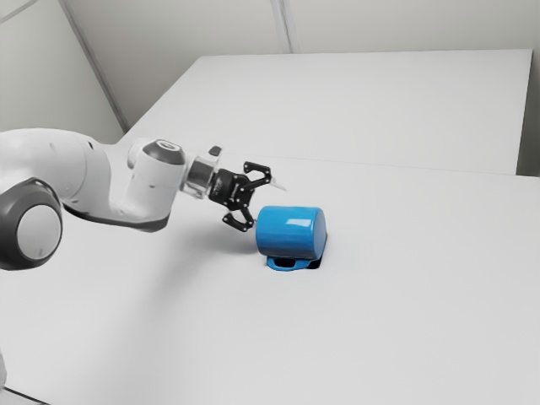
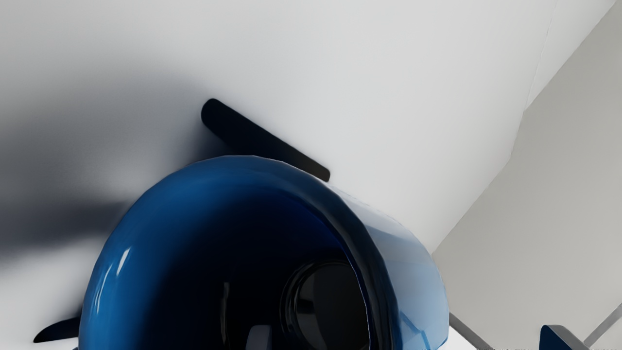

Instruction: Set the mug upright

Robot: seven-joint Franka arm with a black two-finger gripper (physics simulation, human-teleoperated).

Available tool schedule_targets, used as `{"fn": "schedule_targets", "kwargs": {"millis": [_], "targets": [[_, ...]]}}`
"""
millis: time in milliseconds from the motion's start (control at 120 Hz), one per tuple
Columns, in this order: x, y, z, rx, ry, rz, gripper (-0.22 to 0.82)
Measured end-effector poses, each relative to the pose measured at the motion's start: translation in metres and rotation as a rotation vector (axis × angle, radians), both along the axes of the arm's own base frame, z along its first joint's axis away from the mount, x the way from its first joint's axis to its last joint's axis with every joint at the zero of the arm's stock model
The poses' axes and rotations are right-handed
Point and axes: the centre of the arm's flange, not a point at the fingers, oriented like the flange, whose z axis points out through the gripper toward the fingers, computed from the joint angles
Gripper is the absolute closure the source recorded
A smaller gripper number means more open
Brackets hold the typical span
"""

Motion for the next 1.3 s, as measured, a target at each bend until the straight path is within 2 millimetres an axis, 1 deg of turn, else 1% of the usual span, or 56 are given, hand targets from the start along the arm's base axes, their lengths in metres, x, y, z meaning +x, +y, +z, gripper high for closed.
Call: {"fn": "schedule_targets", "kwargs": {"millis": [108, 150, 258, 317, 383, 517, 642, 675, 733, 800, 858, 925, 1008, 1100, 1192, 1300], "targets": [[0.001, -0.007, -0.002, -0.023, 0.0, 0.017, 0.01], [0.002, -0.008, -0.002, -0.023, -0.001, 0.022, 0.09], [0.004, -0.007, 0.002, -0.014, -0.014, 0.024, 0.39], [0.005, -0.008, 0.004, -0.01, -0.02, 0.022, 0.5], [0.006, -0.01, 0.006, -0.007, -0.023, 0.02, 0.59], [0.006, -0.024, 0.008, 0.0, -0.027, 0.006, 0.7], [0.007, -0.027, 0.009, 0.012, -0.027, 0.008, 0.74], [0.008, -0.026, 0.011, 0.021, -0.032, 0.005, 0.74], [0.01, -0.027, 0.03, 0.055, -0.064, -0.02, 0.75], [0.007, -0.026, 0.059, 0.133, -0.113, -0.074, 0.76], [0.0, -0.022, 0.08, 0.22, -0.147, -0.13, 0.77], [-0.01, -0.018, 0.097, 0.328, -0.168, -0.2, 0.77], [-0.023, -0.015, 0.106, 0.477, -0.181, -0.302, 0.78], [-0.034, -0.012, 0.111, 0.627, -0.185, -0.408, 0.78], [-0.041, -0.014, 0.117, 0.758, -0.198, -0.502, 0.78], [-0.048, -0.014, 0.121, 0.873, -0.204, -0.584, 0.78]]}}
